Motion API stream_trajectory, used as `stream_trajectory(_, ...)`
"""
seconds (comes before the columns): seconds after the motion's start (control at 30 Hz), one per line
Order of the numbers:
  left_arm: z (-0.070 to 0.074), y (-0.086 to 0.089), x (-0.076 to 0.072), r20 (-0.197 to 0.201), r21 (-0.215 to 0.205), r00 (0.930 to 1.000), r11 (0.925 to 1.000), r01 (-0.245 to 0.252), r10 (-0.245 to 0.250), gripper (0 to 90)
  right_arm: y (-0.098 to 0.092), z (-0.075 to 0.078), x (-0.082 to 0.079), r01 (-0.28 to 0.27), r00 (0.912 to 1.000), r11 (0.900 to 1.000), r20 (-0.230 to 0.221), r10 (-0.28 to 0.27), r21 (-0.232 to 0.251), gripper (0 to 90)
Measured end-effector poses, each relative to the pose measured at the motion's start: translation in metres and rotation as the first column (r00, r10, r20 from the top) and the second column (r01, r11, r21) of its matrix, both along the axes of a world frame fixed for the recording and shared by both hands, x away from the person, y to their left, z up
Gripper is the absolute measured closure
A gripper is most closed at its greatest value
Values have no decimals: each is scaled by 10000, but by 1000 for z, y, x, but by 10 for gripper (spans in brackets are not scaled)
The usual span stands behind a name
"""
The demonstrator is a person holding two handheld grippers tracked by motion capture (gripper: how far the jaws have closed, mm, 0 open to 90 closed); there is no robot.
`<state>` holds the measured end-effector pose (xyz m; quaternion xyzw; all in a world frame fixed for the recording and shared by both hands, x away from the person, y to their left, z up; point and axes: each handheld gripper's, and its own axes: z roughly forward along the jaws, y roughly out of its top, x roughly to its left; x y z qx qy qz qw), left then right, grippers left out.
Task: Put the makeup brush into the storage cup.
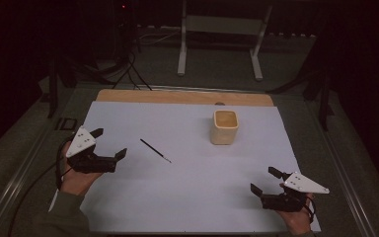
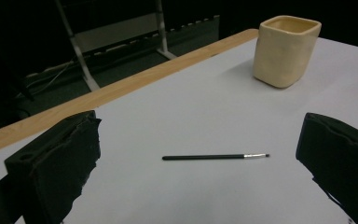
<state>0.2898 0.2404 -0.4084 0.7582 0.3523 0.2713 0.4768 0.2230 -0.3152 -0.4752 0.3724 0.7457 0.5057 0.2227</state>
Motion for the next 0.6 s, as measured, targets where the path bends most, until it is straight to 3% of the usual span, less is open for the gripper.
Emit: stream_trajectory(0.6, 6, -9, 15, 38, 26, 10000, 10000, 76, -76, 7, -3, 4, -2, -12, 9998, 10000, 211, 12, 13, 93)
